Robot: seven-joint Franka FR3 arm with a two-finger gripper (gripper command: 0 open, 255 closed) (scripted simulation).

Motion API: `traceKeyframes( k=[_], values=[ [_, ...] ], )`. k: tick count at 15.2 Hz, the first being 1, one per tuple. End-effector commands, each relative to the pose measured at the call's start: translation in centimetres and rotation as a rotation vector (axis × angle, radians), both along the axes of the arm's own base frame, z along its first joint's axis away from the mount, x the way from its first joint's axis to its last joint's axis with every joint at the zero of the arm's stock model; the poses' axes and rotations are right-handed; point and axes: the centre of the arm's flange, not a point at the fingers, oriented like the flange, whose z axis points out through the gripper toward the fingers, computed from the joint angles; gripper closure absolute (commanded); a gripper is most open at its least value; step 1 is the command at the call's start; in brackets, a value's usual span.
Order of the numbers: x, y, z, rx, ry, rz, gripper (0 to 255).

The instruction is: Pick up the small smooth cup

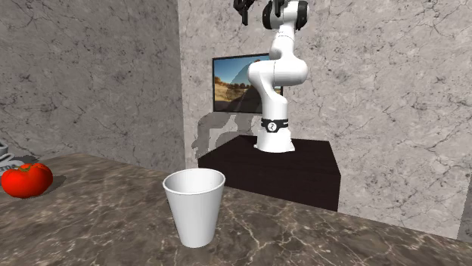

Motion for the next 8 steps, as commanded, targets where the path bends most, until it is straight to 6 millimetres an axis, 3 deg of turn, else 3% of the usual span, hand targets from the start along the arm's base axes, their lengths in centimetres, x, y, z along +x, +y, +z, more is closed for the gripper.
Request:
traceKeyframes(
  k=[1, 8],
  values=[
    [0.0, 0.0, 0.0, 0.0, 0.0, 0.0, 0],
    [5.1, -3.0, -7.2, 0.032, -0.007, -0.018, 0]
  ],
)
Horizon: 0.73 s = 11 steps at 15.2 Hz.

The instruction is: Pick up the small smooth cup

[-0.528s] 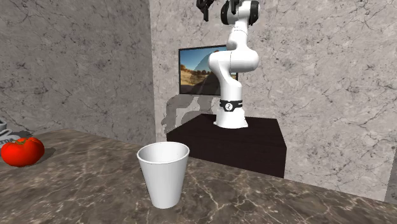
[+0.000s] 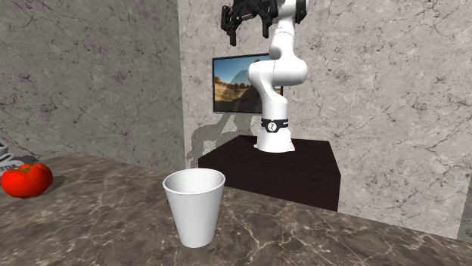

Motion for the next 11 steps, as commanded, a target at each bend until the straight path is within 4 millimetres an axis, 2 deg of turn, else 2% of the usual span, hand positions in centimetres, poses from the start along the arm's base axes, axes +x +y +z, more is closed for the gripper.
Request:
traceKeyframes(
  k=[1, 11],
  values=[
    [1.8, -0.9, -2.1, 0.009, -0.004, -0.006, 0],
    [9.2, -4.9, -12.5, 0.055, -0.014, -0.032, 0]
  ],
)
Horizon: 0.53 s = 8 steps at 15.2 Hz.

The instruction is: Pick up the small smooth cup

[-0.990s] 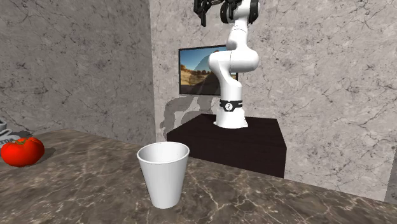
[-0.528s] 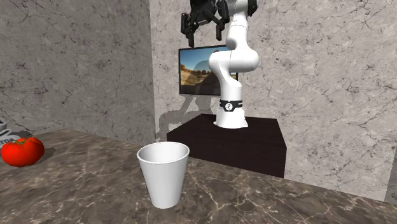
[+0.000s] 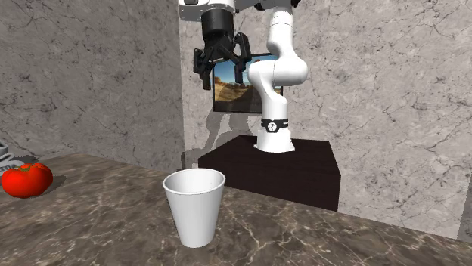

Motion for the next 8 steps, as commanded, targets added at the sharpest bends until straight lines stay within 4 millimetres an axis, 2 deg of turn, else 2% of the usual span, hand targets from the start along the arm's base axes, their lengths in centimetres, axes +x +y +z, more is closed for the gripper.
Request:
traceKeyframes(
  k=[1, 8],
  values=[
    [1.6, -0.8, -1.8, 0.008, -0.004, -0.006, 0],
    [6.7, -3.4, -9.1, 0.04, -0.011, -0.024, 0]
  ],
)
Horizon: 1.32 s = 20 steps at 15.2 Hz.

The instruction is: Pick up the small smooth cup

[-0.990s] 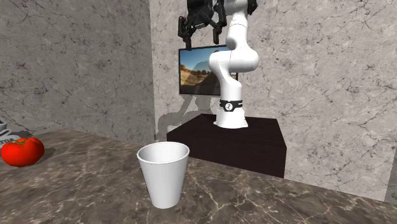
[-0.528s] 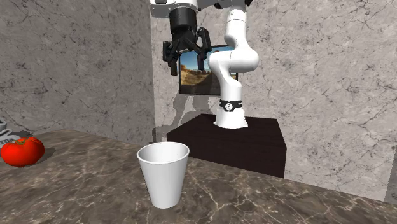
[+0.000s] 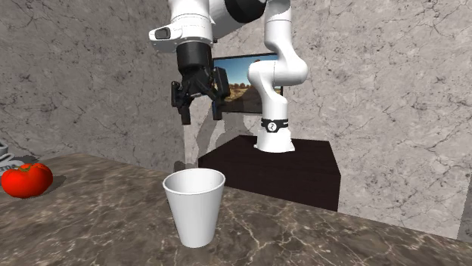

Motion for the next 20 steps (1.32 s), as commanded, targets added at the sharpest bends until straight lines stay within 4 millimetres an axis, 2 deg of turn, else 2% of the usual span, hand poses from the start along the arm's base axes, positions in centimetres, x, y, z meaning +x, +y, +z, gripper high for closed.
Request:
traceKeyframes(
  k=[1, 7, 8, 15, 17, 18, 20],
  values=[
    [1.2, -0.9, -2.2, 0.009, -0.003, -0.006, 0],
    [5.6, -3.0, -8.5, 0.037, -0.008, -0.021, 0],
    [6.0, -3.1, -9.0, 0.039, -0.009, -0.023, 0],
    [6.0, -3.1, -12.7, 0.039, -0.009, -0.023, 0],
    [6.0, -3.1, -13.0, 0.039, -0.009, -0.023, 0],
    [6.0, -3.2, -13.1, 0.039, -0.009, -0.023, 255],
    [6.0, -3.2, -13.1, 0.039, -0.009, -0.023, 255]
  ],
)
